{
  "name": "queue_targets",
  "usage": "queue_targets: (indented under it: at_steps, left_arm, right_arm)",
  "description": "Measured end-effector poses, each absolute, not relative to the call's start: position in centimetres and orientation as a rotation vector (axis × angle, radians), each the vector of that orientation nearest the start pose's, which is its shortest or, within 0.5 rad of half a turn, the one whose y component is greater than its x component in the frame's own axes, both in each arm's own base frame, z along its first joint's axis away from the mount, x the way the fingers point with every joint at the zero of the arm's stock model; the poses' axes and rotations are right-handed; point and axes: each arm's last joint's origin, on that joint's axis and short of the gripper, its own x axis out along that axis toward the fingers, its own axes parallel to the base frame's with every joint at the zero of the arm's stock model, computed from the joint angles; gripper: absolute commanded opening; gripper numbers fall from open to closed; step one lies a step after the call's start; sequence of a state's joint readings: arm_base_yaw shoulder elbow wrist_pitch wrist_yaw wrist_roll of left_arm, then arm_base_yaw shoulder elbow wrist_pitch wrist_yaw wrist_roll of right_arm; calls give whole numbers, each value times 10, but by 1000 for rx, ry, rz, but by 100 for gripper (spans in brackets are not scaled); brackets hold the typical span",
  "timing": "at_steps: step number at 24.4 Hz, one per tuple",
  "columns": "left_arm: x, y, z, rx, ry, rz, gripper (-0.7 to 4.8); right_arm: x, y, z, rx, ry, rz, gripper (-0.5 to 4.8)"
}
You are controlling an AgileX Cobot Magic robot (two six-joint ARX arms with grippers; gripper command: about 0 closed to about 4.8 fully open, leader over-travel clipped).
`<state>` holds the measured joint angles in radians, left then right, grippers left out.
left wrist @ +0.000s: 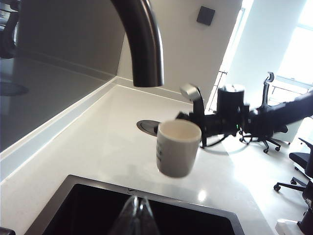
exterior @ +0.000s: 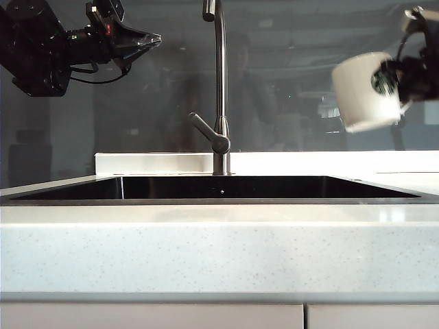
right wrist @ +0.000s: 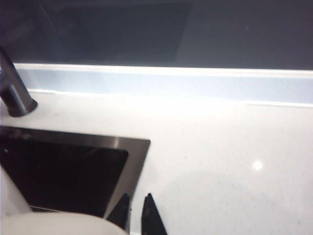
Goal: Pick up the mug next to the sink, go to the faucet to get some water, pour the water into the sink, and finally put the mug back to its place.
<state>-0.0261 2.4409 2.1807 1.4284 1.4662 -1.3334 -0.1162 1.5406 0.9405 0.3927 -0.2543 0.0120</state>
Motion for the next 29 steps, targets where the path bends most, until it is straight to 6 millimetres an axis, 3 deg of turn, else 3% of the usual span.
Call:
queue_targets:
  at_steps: [4, 11, 18, 29]
  left_arm:
    - [501, -42, 334, -207, 55, -1559, -5]
    - [501, -42, 334, -208, 56, -1559, -5]
    - [501, -42, 334, -203, 62, -1562, -5]
    - [501, -42, 334, -202, 63, -1563, -5]
  right_arm:
    - [318, -45, 223, 18, 96, 47, -5]
    - [315, -78, 208, 3, 82, -59, -5]
    - [328, -75, 181, 3, 86, -3, -5]
    - [334, -74, 163, 12, 93, 9, -5]
